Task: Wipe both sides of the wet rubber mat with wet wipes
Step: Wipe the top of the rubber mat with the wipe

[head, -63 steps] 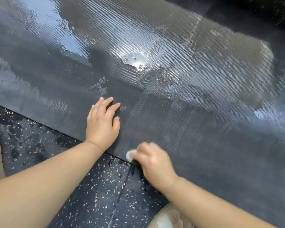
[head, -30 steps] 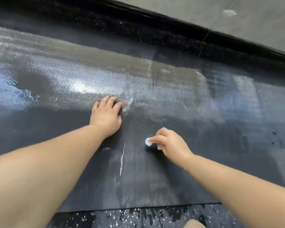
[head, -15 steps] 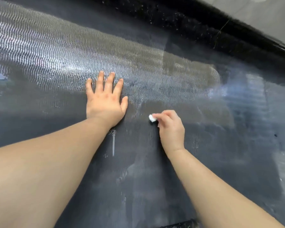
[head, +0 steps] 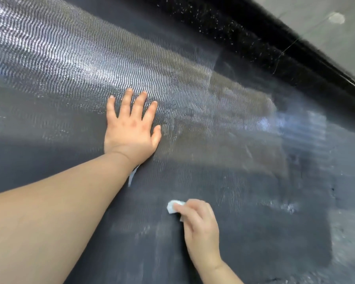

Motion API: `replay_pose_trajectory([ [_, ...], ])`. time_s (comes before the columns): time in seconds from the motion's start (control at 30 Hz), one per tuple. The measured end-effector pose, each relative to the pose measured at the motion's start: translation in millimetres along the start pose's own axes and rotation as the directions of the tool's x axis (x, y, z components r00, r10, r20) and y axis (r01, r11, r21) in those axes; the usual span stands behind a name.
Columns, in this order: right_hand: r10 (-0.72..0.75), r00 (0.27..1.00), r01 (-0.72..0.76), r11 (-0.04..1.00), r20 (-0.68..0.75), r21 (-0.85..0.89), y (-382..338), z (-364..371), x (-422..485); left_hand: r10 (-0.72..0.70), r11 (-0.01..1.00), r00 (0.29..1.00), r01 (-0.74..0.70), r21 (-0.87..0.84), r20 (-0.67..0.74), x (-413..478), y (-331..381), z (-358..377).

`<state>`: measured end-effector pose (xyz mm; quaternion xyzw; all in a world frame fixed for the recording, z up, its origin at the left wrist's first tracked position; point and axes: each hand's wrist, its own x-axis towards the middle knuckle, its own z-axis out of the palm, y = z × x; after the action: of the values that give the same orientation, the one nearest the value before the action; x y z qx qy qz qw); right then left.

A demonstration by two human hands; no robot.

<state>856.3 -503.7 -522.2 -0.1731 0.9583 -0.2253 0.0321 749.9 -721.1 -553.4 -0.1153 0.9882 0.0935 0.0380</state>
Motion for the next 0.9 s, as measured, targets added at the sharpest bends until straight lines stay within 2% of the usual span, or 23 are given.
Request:
replay_pose_trajectory([
  [0.1, -0.038, 0.999, 0.037, 0.999, 0.028, 0.037, 5, -2, 25, 0.011, 1.0, 1.0, -0.011, -0.01, 0.004, 1, 0, -1],
  [0.2, -0.028, 0.999, 0.029, 0.998, -0.036, 0.048, 2, 1, 111, 0.009, 1.0, 1.0, -0.009, -0.02, -0.006, 2, -1, -2],
  [0.33, 0.131, 0.984, -0.117, 0.987, -0.124, 0.113, -1, 11, 239, 0.004, 0.999, 1.0, -0.004, -0.033, -0.012, 1, -2, -3],
  [0.43, 0.196, 0.967, -0.188, 0.98, -0.165, 0.061, 1, 19, 273, -0.005, 1.0, 1.0, 0.004, -0.031, -0.01, 2, -1, -3],
  [0.5, 0.13, 0.976, -0.124, 0.991, -0.173, 0.042, -7, 23, 246, -0.009, 0.999, 1.0, 0.008, -0.041, -0.017, 2, 0, -4],
  [0.57, -0.019, 0.991, 0.026, 0.998, -0.132, 0.051, -10, 22, 192, -0.014, 0.998, 1.0, 0.012, -0.065, -0.021, 2, -1, -6],
  [0.7, -0.196, 0.978, 0.193, 0.98, 0.077, 0.039, 3, 3, 102, -0.012, 0.996, 1.0, 0.011, -0.084, -0.01, 2, 1, -10],
  [0.8, -0.282, 0.953, 0.273, 0.958, 0.114, 0.089, 8, -2, 130, -0.009, 0.996, 1.0, 0.008, -0.088, -0.014, 1, 1, -11],
  [0.9, -0.295, 0.955, 0.293, 0.953, 0.026, 0.077, 7, 4, 207, -0.011, 0.996, 0.999, 0.008, -0.084, -0.031, 2, 0, -10],
])
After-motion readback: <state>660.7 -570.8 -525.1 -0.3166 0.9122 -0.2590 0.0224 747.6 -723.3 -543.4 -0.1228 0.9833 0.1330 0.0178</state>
